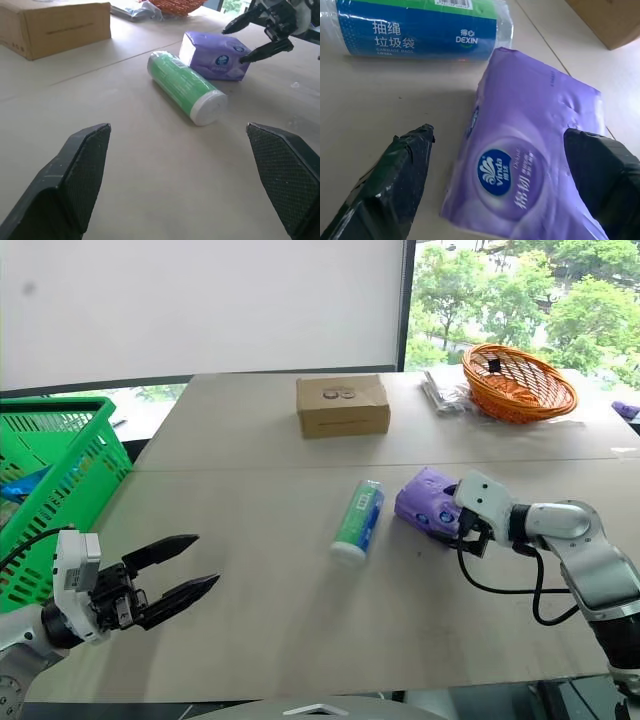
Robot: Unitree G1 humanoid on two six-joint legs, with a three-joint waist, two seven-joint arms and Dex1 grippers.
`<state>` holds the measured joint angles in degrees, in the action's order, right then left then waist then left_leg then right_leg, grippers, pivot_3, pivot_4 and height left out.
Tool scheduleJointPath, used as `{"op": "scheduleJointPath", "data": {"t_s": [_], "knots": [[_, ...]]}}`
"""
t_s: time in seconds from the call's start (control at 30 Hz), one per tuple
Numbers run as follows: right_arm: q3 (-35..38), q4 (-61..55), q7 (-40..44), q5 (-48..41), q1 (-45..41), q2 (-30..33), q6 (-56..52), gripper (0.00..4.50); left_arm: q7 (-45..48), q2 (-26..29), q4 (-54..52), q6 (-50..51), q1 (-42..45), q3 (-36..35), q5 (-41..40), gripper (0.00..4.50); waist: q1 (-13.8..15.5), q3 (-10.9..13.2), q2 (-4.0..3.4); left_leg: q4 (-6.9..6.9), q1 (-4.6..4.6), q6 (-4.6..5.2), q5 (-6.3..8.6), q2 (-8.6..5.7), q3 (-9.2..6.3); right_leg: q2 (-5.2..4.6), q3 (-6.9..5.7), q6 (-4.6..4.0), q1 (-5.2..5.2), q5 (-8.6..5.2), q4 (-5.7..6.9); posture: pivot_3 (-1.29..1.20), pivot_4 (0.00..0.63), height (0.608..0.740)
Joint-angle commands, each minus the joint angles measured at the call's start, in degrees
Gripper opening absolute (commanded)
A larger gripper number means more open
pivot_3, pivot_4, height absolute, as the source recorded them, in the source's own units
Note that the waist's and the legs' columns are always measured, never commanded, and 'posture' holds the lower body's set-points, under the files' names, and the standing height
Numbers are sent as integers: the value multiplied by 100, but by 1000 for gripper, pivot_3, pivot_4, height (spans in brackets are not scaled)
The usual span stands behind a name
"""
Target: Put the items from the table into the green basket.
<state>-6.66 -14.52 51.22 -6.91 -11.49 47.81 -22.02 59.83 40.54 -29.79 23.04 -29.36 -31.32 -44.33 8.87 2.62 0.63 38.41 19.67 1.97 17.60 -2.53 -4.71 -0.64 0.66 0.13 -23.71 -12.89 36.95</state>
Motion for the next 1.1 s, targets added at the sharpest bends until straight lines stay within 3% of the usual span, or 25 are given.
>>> {"op": "scheduleJointPath", "data": {"t_s": [0.03, 0.13, 0.23, 0.53, 0.83, 1.0, 1.1], "knots": [[-217, 101, -281, 588, 81, 69, 240, 4433, 147, 102, -194, -189, 9, -150, 43, 4500, 22, -1, 2, 0, 2, 0, 0, -1, 0, 0, -1, -2, 0, 1, -4, 244, 0, 740], [-360, 161, -323, 838, 191, 92, 246, 4433, 194, 92, -290, -207, 73, -233, -128, 4500, 42, -3, 2, 0, 3, 0, 0, -4, -1, -5, -2, -3, 0, 1, -7, 242, 0, 740], [-313, 106, -300, 733, 247, -10, -6, 3687, 284, 123, -411, -225, 180, -316, -315, 4500, 43, -25, 25, 0, 2, 0, 0, -4, -4, -5, -5, 4, 1, -3, -6, 242, 0, 740], [-363, 241, -358, 881, 280, -26, 31, 59, 485, 533, -387, 16, 675, -563, -871, 4500, 2, -73, 56, 0, -19, -1, -1, -3, -6, -4, -10, 7, 20, -4, -5, 225, 0, 740], [-148, 258, -588, 872, 274, -132, 426, 21, 479, 513, -328, 45, 883, -428, -935, 4500, -24, -81, 62, -1, -25, -1, -1, -3, -6, -4, -9, 7, 25, -4, -5, 215, 0, 740], [511, -160, -233, -202, -173, -275, -347, 21, -480, 605, -217, 617, 1438, -29, -830, 4500, -32, -55, 25, 2, -25, -1, -2, -4, -5, -3, -7, 9, 25, -3, -3, 189, 0, 740], [784, -278, -62, -830, -781, -424, -594, 21, -1016, 339, -321, 851, 1938, 261, -1250, 4500, -54, -45, 9, 0, -19, -1, -2, -2, -8, 2, -8, 13, 16, 0, -2, 184, 0, 740]]}}
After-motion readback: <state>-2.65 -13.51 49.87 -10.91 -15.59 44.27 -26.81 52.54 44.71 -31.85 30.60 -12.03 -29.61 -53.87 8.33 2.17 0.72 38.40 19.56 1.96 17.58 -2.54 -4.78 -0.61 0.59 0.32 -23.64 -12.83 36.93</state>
